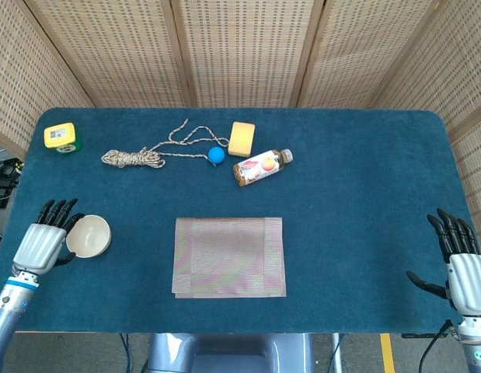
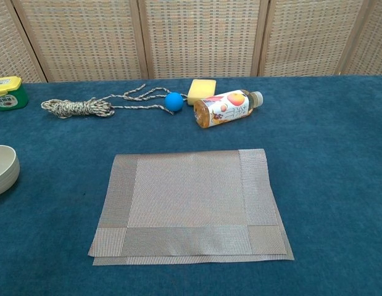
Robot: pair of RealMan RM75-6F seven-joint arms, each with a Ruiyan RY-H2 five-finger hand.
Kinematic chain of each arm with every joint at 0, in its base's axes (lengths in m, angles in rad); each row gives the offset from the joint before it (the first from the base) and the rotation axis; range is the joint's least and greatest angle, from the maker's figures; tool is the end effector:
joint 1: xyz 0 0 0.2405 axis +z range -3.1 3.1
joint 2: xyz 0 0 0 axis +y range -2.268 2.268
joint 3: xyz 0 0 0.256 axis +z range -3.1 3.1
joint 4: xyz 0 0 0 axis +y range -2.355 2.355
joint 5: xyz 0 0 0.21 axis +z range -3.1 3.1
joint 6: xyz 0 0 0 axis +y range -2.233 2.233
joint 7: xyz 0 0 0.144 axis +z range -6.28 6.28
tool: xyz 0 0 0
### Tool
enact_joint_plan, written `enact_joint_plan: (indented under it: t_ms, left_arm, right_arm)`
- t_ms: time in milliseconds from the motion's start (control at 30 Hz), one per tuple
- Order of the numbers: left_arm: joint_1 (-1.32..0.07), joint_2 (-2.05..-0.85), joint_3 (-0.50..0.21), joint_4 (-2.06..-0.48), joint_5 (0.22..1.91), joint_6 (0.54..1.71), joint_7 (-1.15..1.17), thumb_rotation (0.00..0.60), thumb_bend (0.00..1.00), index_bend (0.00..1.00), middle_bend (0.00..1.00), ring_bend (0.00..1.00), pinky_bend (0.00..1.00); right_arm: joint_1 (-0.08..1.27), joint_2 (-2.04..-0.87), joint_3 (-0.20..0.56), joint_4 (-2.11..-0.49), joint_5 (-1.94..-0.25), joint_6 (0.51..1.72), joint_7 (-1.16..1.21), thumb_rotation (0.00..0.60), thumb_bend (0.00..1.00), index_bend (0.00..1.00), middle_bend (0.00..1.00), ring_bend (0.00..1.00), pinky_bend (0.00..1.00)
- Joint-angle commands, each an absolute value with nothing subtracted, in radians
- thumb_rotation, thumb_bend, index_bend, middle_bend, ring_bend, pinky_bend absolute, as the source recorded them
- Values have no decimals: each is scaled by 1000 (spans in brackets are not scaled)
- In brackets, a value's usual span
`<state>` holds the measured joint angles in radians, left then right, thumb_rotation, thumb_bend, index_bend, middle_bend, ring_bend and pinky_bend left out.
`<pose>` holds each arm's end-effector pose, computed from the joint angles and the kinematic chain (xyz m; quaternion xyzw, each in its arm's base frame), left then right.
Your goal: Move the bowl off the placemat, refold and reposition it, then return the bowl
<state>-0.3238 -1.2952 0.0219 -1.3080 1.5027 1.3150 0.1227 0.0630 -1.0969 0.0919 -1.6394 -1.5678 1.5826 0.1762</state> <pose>-0.3192 0.2483 0.1006 -0.7190 -0.2914 -0.3089 0.5502 -0.2931 -0.1813 0.1786 0.5493 -0.3892 0.4895 0.5543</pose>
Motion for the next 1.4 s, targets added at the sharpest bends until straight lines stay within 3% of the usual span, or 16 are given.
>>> enact_joint_plan:
  t_ms: [33, 433, 667, 867, 1400]
  left_arm:
    - [-328, -1260, 28, -1402, 1567, 1348, 131, 600, 153, 192, 0, 0, 0]
    - [-388, -1340, 43, -1579, 1608, 1227, 344, 600, 154, 273, 0, 0, 0]
    - [-399, -1442, 35, -1562, 1571, 1179, 421, 600, 156, 348, 0, 0, 0]
    - [-402, -1533, 47, -1532, 1569, 1157, 478, 600, 158, 333, 0, 0, 0]
    - [-408, -1615, 66, -1496, 1564, 1126, 540, 600, 172, 329, 0, 0, 0]
  right_arm:
    - [63, -1096, 92, -1640, -1568, 1582, 177, 600, 130, 0, 0, 0, 0]
    - [63, -1088, 94, -1638, -1560, 1579, 207, 600, 129, 0, 0, 0, 0]
    - [62, -1081, 98, -1635, -1554, 1579, 229, 600, 129, 0, 0, 0, 0]
    - [61, -1078, 99, -1634, -1554, 1581, 240, 600, 130, 0, 0, 0, 0]
    - [60, -1073, 101, -1634, -1553, 1582, 259, 600, 129, 0, 0, 0, 0]
